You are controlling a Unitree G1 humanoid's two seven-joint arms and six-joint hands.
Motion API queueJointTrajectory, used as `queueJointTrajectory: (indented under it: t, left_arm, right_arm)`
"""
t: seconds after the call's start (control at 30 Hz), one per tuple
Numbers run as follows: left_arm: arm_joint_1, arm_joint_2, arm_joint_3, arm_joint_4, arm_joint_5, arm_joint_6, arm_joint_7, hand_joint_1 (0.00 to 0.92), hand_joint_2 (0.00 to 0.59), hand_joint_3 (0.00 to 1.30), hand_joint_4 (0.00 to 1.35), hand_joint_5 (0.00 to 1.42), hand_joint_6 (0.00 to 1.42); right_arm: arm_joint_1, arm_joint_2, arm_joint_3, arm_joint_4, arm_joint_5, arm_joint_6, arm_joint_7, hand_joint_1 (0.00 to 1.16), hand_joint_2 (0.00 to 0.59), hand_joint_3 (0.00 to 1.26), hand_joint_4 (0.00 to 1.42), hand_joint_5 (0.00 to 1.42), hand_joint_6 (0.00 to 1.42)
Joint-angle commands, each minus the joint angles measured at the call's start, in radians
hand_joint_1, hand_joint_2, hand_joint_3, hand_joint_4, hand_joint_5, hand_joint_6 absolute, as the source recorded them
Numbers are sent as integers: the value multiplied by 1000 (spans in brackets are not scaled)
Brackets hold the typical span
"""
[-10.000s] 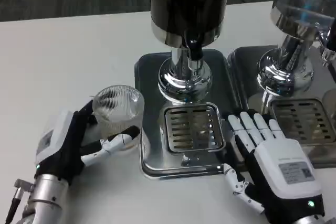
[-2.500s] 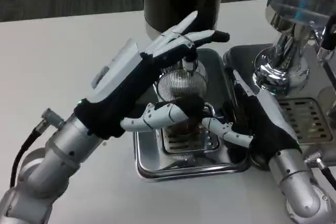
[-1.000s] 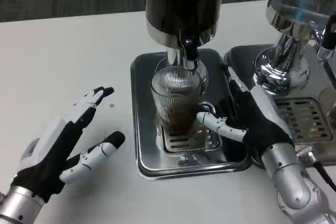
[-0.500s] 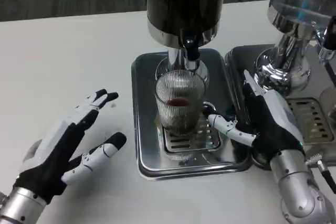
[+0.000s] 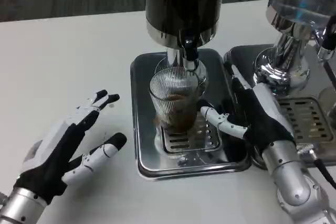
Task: Grasp the cup under the faucet to collect the drink, then remove the cup.
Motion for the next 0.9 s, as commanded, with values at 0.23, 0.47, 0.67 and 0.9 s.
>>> queueJointTrajectory:
  t: [0.23,0.47,0.67,0.9]
  left_arm:
    - [-5,6,-15,14,-16,10,-5,0,173,173,0,12,0]
    - [-5,12,-18,16,-20,8,-9,0,172,174,0,12,0]
    - [-3,15,-18,16,-27,7,-15,0,172,174,0,12,0]
    - [8,21,-17,4,-39,12,-15,0,172,180,0,13,0]
  right_arm:
    - [40,-16,2,-28,10,-39,5,538,202,0,0,0,0]
    - [65,-31,8,-59,5,-50,16,545,200,0,0,0,0]
    - [71,-21,15,-82,23,-63,38,547,199,0,0,0,0]
    - [44,-2,26,-79,37,-44,59,543,204,0,0,0,0]
